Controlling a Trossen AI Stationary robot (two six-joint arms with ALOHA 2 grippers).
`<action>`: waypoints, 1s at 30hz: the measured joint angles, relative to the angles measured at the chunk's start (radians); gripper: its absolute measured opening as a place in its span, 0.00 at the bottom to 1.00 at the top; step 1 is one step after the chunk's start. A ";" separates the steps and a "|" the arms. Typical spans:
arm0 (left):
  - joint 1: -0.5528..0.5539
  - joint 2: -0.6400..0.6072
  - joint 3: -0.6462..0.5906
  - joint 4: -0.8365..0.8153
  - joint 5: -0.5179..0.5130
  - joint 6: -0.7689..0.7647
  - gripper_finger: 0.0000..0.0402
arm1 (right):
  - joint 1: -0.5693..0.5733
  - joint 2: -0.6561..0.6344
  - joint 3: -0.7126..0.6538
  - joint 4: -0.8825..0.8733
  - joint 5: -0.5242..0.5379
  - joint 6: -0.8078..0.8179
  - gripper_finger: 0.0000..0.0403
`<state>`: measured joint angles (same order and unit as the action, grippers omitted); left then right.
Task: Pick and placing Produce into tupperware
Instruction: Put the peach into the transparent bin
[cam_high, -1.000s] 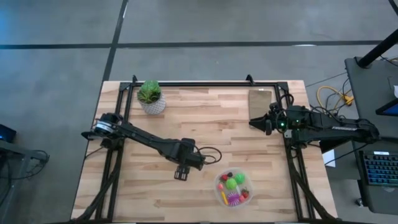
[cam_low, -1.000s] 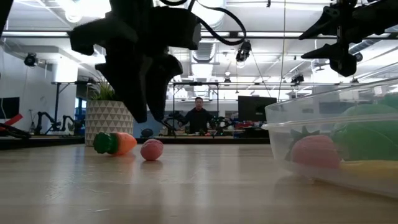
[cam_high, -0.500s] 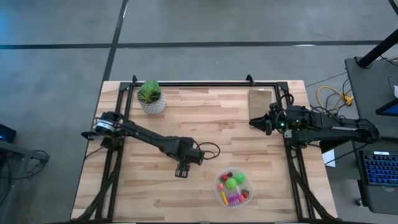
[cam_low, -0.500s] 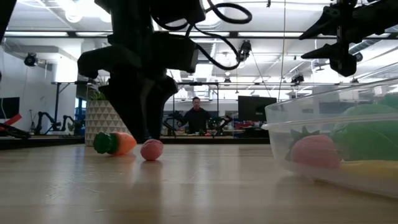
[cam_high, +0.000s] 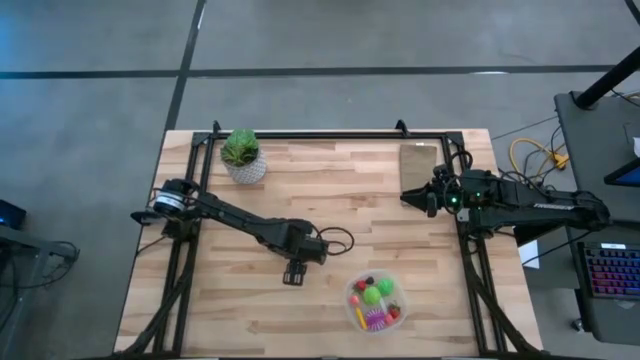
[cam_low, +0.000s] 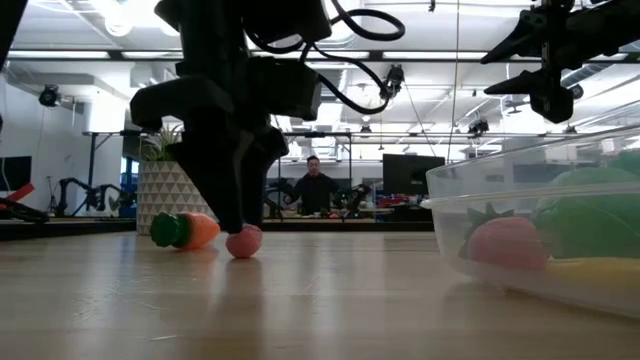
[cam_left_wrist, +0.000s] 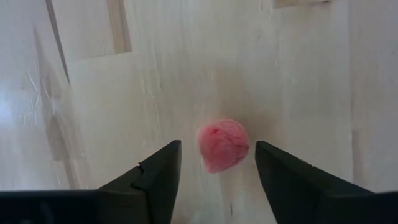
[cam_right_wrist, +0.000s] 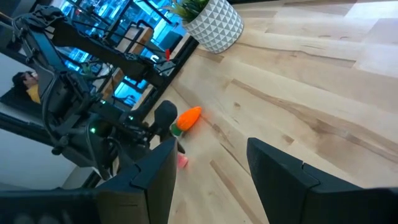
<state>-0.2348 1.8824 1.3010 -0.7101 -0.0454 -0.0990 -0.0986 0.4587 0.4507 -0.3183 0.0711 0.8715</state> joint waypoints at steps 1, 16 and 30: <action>0.000 0.000 0.000 0.001 0.000 0.000 0.46 | 0.000 0.000 0.000 0.000 0.000 0.000 0.46; 0.002 0.001 -0.072 0.079 0.019 -0.064 0.37 | 0.000 0.000 0.000 0.000 0.000 0.007 0.46; 0.003 0.001 -0.064 0.105 0.017 -0.082 0.28 | 0.000 0.001 0.000 -0.016 0.005 0.007 0.46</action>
<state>-0.2321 1.8835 1.2373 -0.6047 -0.0286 -0.1806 -0.0986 0.4599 0.4510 -0.3343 0.0761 0.8789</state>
